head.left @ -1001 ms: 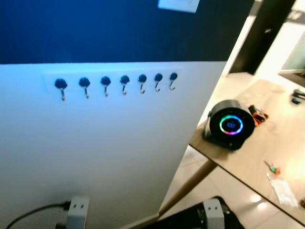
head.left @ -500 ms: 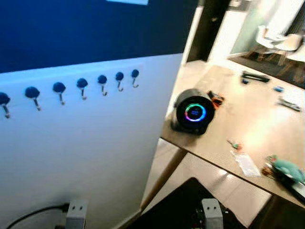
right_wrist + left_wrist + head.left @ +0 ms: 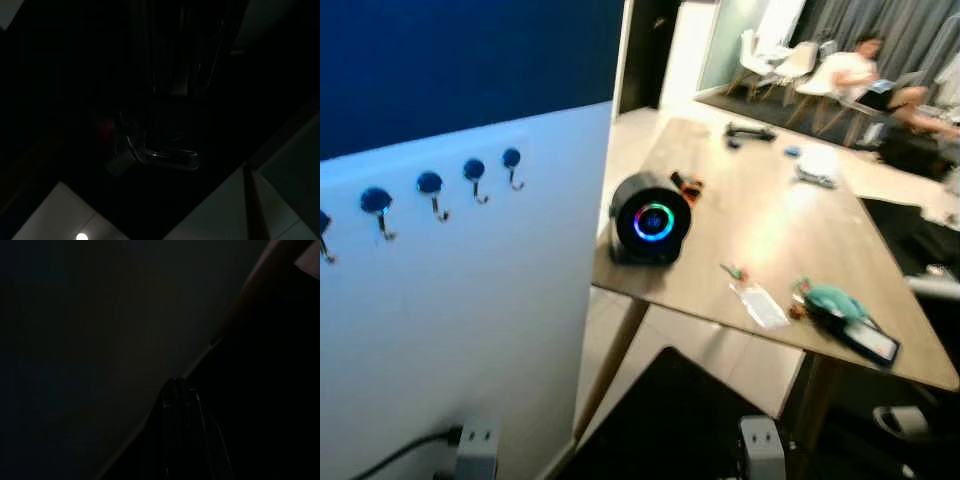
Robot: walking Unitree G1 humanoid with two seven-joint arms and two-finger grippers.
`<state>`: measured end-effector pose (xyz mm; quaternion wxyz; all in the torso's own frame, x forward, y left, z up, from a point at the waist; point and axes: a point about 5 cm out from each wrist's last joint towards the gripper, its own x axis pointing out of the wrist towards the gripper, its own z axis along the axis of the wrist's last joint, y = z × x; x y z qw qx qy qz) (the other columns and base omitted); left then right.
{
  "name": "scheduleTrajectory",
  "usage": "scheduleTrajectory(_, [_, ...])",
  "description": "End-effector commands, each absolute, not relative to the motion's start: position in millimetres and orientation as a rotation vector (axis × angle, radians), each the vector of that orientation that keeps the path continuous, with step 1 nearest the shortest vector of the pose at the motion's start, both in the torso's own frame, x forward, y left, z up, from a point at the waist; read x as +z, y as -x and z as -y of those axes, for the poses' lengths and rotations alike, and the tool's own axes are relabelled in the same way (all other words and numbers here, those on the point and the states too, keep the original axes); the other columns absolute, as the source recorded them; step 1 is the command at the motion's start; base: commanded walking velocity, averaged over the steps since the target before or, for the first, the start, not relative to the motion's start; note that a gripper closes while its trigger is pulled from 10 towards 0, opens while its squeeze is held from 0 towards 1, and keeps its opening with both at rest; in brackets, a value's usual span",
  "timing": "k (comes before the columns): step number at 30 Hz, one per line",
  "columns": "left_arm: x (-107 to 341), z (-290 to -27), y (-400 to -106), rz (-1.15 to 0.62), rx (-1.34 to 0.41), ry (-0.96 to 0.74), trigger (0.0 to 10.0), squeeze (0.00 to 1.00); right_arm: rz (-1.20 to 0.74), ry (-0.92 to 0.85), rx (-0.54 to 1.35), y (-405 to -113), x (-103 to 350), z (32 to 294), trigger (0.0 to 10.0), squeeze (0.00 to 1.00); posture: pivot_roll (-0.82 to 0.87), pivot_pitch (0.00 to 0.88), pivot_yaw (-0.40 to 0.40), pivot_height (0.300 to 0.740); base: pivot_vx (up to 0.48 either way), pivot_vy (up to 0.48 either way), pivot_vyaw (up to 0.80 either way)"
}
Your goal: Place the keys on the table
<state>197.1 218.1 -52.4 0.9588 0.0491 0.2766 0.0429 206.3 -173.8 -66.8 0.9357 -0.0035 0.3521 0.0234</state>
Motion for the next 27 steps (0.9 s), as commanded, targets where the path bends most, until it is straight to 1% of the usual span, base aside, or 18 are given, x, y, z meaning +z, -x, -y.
scheduleTrajectory(1, [-53.2, -214.5, -197.6, -0.564, 0.068, -0.101, 10.0, 0.00, -0.723, 0.011, 0.037, -204.7, -67.2, 178.7, 10.0, 0.00, 0.12, 0.046, -0.094, 0.740, 0.000, 0.000, -0.80])
scheduleTrajectory(20, [-51.7, -215.8, -197.5, -0.542, 0.092, -0.072, 10.0, 0.00, -0.726, 0.022, 0.063, -205.9, -67.0, 175.6, 10.0, 0.00, 0.12, 0.043, -0.100, 0.740, 0.000, 0.000, -0.80])
scheduleTrajectory(27, [-50.9, -214.1, -200.2, -0.542, 0.082, -0.088, 10.0, 0.00, -0.728, 0.030, 0.065, -205.0, -67.3, 176.8, 10.0, 0.00, 0.11, 0.041, -0.095, 0.740, 0.000, 0.000, -0.80])
